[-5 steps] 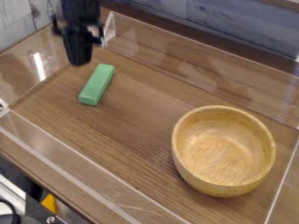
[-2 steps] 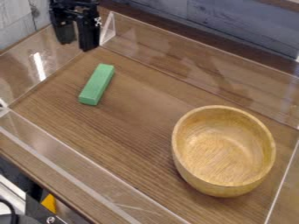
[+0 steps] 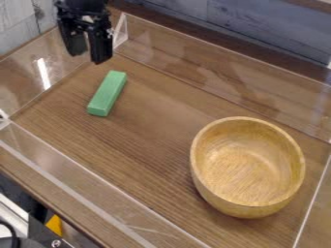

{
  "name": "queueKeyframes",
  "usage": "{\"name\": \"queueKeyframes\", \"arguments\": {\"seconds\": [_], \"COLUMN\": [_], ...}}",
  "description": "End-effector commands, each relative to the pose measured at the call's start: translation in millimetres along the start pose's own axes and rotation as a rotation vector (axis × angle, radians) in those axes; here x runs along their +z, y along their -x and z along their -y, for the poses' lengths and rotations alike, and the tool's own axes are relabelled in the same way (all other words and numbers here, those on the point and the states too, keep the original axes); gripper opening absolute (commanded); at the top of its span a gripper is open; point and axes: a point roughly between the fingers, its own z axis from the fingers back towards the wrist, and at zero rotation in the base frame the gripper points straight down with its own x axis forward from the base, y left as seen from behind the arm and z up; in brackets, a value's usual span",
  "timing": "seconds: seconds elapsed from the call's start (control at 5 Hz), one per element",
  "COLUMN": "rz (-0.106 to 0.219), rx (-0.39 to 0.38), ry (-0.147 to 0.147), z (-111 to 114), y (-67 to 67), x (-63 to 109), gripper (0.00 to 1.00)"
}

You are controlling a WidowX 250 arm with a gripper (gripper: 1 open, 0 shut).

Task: Put the green block in the brown bowl

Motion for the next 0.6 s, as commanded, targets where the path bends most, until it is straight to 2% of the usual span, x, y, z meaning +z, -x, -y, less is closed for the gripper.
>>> {"name": "queueKeyframes", "arguments": {"seconds": [0.0, 0.2, 0.4], "rz": [0.053, 0.067, 0.090], "rx": [0.019, 0.029, 0.068], "ry": [-0.018, -0.010, -0.006], "z": [0.1, 2.9, -6.0], "y": [0.0, 0.0, -2.7], "x": [2.2, -6.3, -4.6], "gripper": [1.00, 1.00, 1.00]}}
